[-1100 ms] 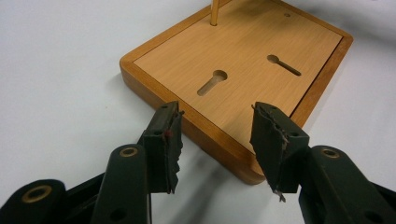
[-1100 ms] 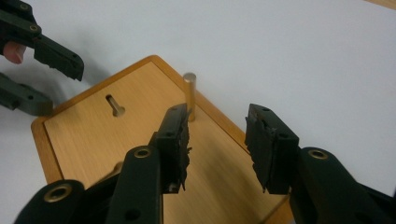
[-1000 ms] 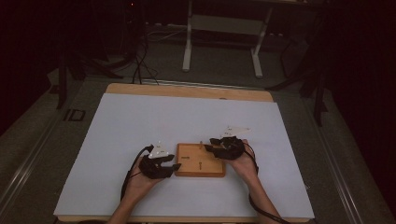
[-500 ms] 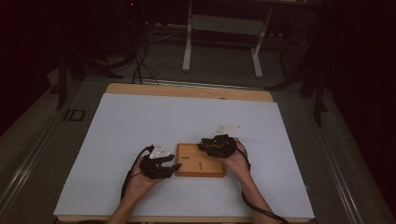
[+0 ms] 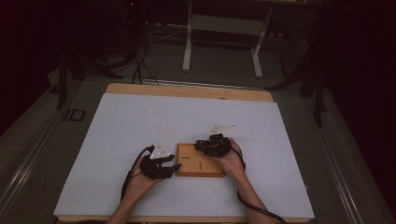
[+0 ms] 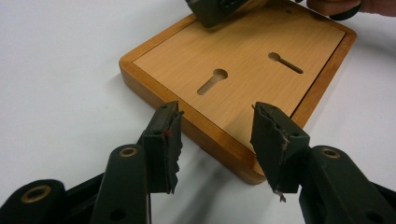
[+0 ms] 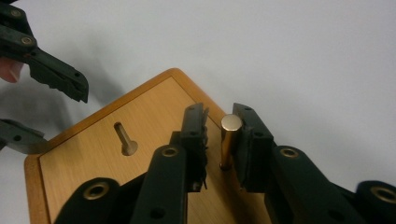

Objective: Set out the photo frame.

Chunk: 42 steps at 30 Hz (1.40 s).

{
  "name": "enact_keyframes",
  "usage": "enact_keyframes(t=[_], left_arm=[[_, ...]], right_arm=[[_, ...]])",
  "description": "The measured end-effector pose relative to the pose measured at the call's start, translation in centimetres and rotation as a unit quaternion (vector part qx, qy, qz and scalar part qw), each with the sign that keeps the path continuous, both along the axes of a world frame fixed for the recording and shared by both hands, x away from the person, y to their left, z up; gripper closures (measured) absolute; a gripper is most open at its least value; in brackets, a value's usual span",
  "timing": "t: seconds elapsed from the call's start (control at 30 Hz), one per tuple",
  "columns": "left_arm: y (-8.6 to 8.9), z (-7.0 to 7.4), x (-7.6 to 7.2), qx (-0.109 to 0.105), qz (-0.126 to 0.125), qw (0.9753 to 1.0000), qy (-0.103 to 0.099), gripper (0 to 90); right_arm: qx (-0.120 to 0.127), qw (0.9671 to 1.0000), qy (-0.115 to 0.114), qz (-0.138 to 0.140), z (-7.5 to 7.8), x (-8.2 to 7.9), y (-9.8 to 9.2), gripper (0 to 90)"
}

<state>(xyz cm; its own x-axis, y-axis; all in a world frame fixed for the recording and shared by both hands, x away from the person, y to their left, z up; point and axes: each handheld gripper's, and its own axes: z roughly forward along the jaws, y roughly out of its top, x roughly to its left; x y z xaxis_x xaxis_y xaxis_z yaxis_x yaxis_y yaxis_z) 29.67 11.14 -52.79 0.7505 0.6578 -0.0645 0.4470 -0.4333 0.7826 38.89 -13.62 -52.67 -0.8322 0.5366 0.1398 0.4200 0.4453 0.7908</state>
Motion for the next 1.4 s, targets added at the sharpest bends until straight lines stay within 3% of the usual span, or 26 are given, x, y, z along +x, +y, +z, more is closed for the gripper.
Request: enact_keyframes(t=[0.7, 1.4], left_arm=[[-0.1, -0.1, 0.0, 0.004, -0.001, 1.0, -0.001, 52.3], [-0.1, 0.0, -0.1, 0.001, -0.008, 1.0, 0.003, 53.3]], right_arm=[[0.008, 0.9999, 0.006, -0.002, -0.2, 0.1, -0.7, 82.3], [0.028, 0.9979, 0.055, 0.02, -0.2, 1.3, -1.1, 82.2]])
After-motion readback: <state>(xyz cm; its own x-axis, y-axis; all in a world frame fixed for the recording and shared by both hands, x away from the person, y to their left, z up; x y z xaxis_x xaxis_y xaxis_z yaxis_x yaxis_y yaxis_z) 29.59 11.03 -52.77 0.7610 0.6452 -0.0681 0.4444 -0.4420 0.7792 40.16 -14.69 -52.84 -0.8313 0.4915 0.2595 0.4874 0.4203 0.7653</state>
